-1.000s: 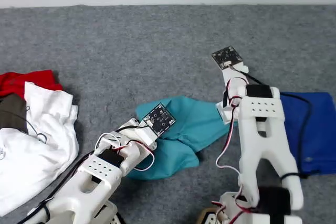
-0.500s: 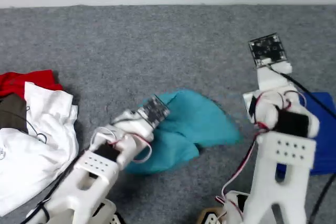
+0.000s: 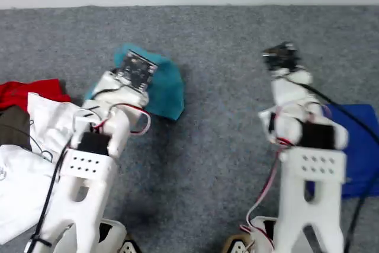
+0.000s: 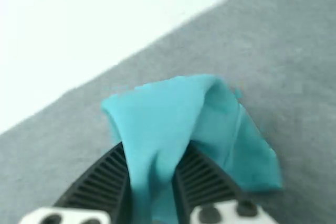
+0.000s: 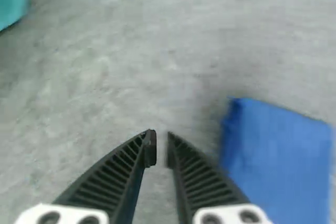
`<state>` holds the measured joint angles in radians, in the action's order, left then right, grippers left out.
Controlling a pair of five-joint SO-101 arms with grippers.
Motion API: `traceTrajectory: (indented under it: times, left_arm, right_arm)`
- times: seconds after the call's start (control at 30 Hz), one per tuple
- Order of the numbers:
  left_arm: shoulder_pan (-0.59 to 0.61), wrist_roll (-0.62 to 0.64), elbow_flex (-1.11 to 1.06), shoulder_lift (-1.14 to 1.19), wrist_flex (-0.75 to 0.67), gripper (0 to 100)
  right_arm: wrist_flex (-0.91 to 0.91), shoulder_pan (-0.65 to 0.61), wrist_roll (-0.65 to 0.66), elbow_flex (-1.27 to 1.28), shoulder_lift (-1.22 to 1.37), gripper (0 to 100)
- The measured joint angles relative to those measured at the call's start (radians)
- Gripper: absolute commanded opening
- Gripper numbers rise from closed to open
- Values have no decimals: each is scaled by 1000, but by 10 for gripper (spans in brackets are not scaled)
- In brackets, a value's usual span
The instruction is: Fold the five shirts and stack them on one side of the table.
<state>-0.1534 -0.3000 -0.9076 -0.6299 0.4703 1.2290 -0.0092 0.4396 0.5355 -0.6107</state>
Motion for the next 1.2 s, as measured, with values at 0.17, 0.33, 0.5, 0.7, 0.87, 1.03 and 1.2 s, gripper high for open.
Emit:
traceTrajectory:
  times: [0.17, 0.33, 0.5, 0.7, 0.87, 1.03, 1.2]
  left_arm:
    - [-261, 0, 133, 5, 64, 15]
    - [-295, -2, 358, 89, 367, 15]
    - [-163, -2, 422, 115, 430, 25]
    - [-204, -3, 651, 49, 677, 197]
    - [-305, -3, 821, 38, 1002, 215]
    - [-358, -3, 902, -12, 1145, 216]
    - [-255, -3, 859, -15, 1129, 216]
  right_arm:
    - [-5, -74, 0, 0, 178, 222]
    - [17, -5, 0, -31, 207, 223]
    - [20, 112, -18, -37, 218, 225]
    - [20, 123, -21, -37, 218, 226]
    - [20, 123, -21, -37, 218, 226]
    - [20, 124, -21, -37, 218, 226]
    - [20, 124, -21, -37, 218, 226]
